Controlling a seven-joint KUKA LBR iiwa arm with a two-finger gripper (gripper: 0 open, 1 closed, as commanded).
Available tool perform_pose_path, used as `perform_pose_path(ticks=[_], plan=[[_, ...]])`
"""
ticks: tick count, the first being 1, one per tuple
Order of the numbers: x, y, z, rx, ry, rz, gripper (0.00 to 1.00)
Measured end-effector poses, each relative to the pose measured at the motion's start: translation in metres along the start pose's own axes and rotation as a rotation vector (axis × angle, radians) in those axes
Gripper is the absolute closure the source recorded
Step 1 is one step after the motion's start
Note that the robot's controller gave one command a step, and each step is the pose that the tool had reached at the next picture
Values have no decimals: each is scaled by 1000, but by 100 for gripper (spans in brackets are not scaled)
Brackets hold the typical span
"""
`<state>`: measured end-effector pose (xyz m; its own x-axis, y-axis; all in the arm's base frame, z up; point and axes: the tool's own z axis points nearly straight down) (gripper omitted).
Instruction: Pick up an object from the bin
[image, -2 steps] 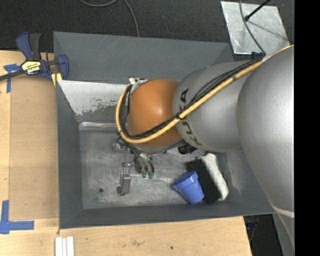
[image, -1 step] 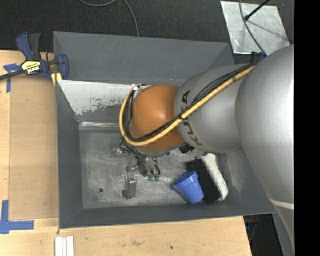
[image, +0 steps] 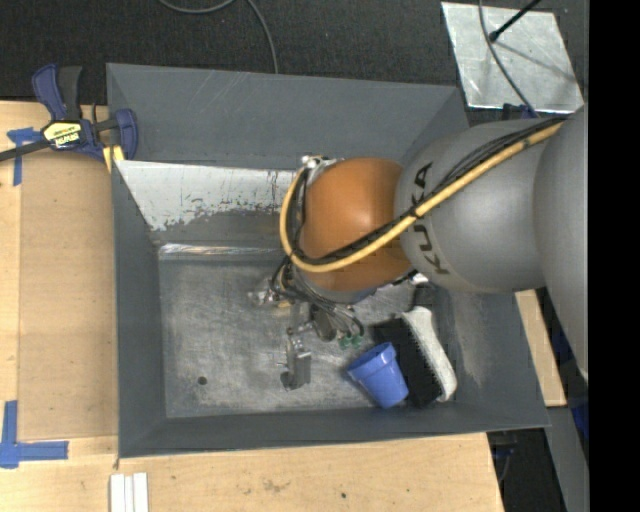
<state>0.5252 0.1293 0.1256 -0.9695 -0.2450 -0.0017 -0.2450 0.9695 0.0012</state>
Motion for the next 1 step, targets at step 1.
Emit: perform_pose_path(ticks=[1], plan=[[23, -14, 27, 3, -6, 142, 0]])
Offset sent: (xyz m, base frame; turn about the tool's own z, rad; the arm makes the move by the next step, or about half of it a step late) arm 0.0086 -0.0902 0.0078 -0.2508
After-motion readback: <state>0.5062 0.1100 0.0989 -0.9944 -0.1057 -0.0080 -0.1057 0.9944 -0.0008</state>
